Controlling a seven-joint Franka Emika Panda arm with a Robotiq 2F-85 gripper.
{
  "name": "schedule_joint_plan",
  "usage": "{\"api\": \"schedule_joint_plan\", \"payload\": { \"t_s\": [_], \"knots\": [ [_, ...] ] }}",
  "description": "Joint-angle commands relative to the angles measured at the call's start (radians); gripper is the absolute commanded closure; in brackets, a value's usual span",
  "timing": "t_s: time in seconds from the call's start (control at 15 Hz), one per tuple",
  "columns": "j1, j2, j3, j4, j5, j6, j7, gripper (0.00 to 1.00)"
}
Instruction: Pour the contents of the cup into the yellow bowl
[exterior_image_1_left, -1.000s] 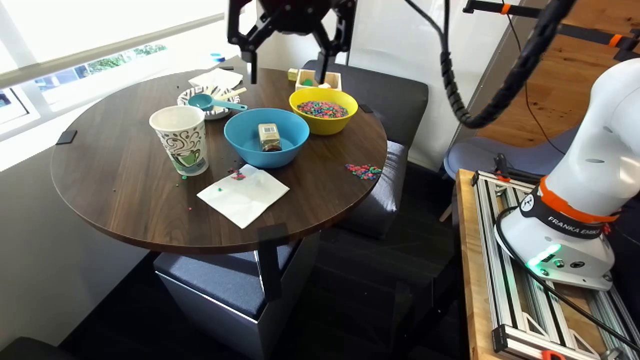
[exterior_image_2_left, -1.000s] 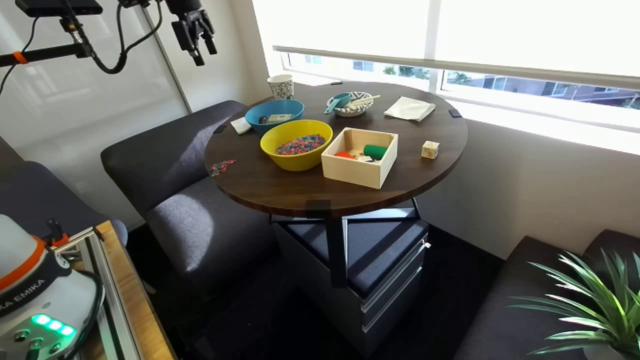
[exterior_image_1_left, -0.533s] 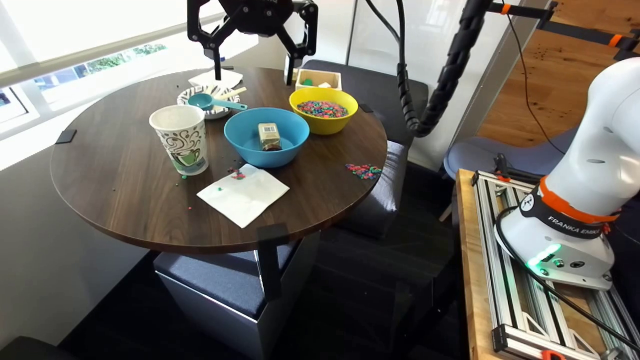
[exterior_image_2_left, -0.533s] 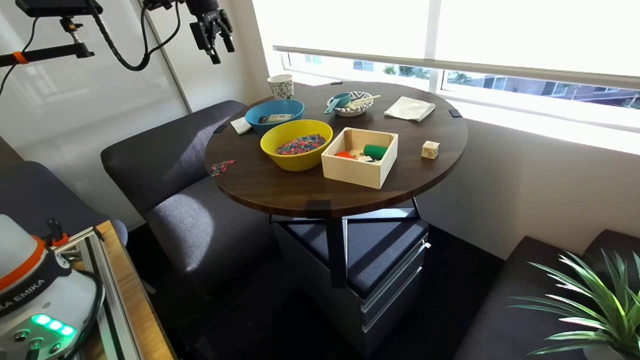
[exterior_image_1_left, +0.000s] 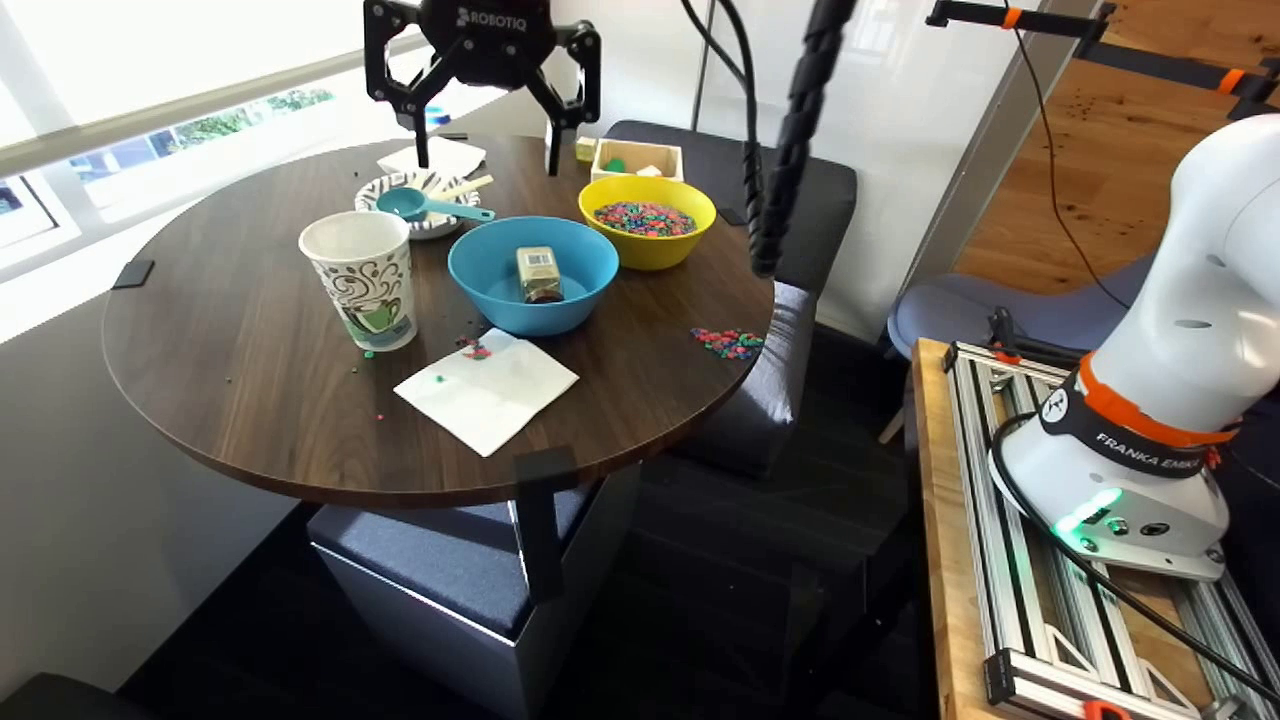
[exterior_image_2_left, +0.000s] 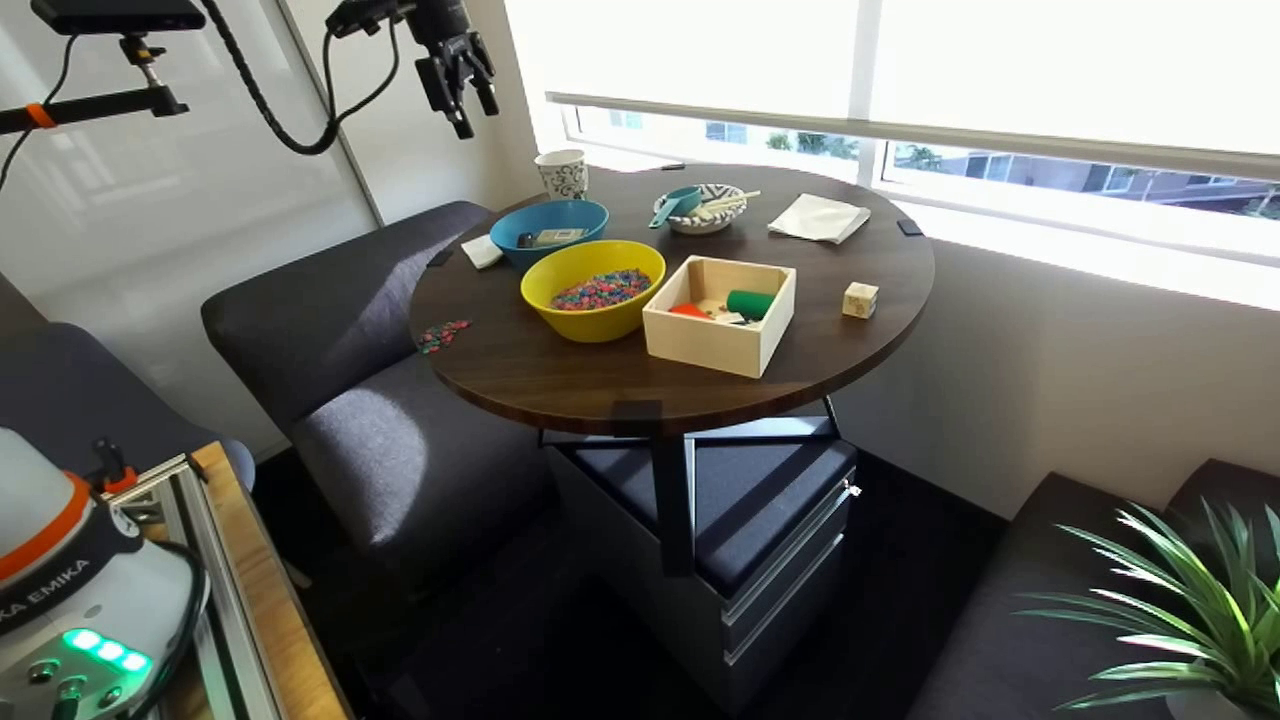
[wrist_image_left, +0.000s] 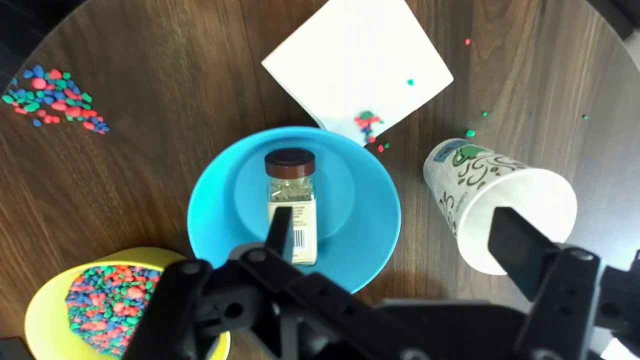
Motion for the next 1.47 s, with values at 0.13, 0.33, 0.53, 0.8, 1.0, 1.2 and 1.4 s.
{"api": "schedule_joint_plan", "payload": {
  "t_s": [0.13,0.33,0.53,0.8,1.0,1.2,1.4],
  "knots": [
    [0.053,0.258,-0.078,0.255,-0.010,-0.010,0.006,0.00],
    [0.078,0.357,-0.107,0.360,0.009,-0.032,-0.006,0.00],
    [0.087,0.332,-0.125,0.314,0.015,0.008,-0.011,0.00],
    [0.092,0.357,-0.137,0.329,0.022,0.014,-0.008,0.00],
    [0.089,0.360,-0.138,0.326,0.046,0.008,-0.023,0.12],
    [0.083,0.366,-0.129,0.324,0.082,0.010,-0.067,0.42],
    [0.086,0.374,-0.131,0.325,0.109,0.004,-0.101,0.66]
  ]
}}
